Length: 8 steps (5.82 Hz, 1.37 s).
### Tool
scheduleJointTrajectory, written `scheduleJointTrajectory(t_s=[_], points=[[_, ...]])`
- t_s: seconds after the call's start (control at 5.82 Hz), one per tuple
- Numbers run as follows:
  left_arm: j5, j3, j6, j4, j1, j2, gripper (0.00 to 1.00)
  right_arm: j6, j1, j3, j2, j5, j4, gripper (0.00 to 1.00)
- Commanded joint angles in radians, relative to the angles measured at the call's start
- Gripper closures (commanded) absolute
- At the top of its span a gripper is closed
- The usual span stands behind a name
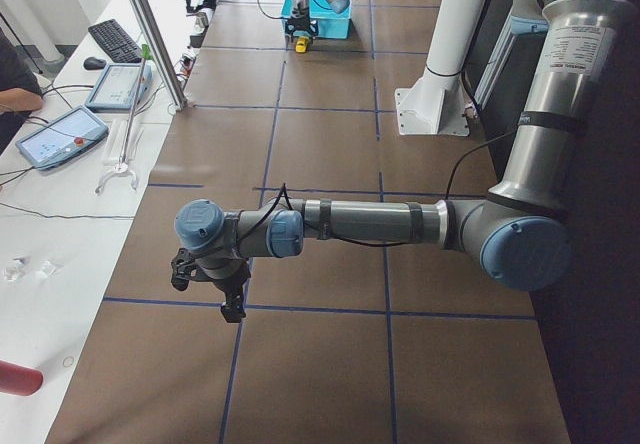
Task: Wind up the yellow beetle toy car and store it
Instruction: 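Lower the right gripper and grasp the yellow car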
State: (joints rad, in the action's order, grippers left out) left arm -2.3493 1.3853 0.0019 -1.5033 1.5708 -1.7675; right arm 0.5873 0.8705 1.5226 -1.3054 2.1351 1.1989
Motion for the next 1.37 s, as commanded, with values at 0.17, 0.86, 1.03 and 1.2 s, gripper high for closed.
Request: scheduleJointTrajectory(t_s=[0.17, 0.86, 1.03, 1.2], points=[[0.001, 0.000, 0.001, 0.000, 0.000, -0.001, 0.00, -0.007, 0.001, 0.010, 0.000, 0.017, -0.002, 0.01], [0.001, 0.001, 0.001, 0.000, 0.000, -0.001, 0.00, -0.004, 0.005, 0.052, 0.000, 0.028, 0.002, 1.00], [-0.001, 0.001, 0.001, 0.000, 0.000, -0.001, 0.00, -0.004, 0.018, 0.100, 0.000, 0.029, 0.023, 1.00], [0.001, 0.003, 0.001, 0.000, 0.000, -0.001, 0.00, -0.009, 0.021, 0.196, 0.006, 0.025, 0.150, 1.00]])
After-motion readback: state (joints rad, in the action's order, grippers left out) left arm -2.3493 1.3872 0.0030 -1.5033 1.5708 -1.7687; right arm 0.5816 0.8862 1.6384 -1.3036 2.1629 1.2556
